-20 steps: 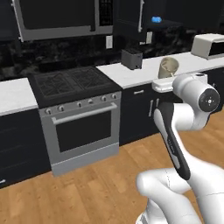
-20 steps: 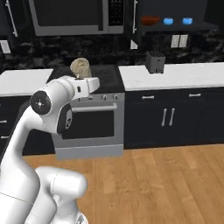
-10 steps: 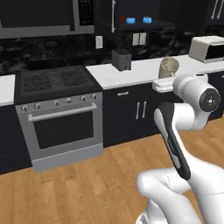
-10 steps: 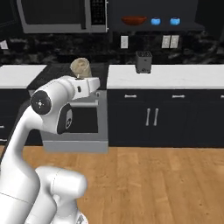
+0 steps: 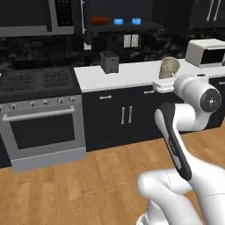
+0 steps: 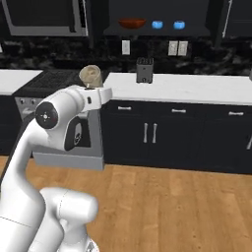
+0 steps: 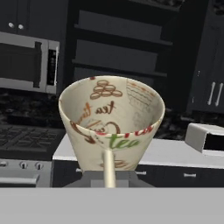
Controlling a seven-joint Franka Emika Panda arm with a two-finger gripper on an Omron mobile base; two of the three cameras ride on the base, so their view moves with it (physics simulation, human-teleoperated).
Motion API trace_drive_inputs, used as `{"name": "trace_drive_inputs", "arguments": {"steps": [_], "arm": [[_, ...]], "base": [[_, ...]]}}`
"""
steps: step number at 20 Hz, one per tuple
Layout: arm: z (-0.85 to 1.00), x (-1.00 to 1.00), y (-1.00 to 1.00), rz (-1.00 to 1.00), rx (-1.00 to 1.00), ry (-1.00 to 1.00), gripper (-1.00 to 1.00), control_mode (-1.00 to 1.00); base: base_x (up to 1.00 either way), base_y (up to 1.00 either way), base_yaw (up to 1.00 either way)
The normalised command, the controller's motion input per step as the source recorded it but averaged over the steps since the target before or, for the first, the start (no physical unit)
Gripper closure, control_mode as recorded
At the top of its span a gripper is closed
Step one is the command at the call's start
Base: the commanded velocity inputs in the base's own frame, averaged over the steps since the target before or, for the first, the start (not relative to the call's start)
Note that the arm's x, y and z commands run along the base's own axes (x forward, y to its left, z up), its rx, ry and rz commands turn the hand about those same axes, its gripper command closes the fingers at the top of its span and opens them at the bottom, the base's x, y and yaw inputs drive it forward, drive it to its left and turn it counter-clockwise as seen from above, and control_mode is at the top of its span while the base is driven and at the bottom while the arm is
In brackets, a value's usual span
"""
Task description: Gather all objects into one cabinet and sort the glasses and bowls to opposite sides.
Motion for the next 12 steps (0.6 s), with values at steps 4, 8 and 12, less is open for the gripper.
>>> {"name": "trace_drive_inputs", "arguments": {"steps": [4, 8, 12], "arm": [[0.00, 0.00, 0.00, 0.00, 0.00, 0.00, 1.00, 1.00], [0.00, 0.00, 0.00, 0.00, 0.00, 0.00, 1.00, 1.00], [0.00, 0.00, 0.00, 0.00, 0.00, 0.00, 1.00, 1.00]], "base": [[0.20, -0.66, 0.19], [0.26, -0.46, 0.16], [0.65, -0.31, 0.10]]}}
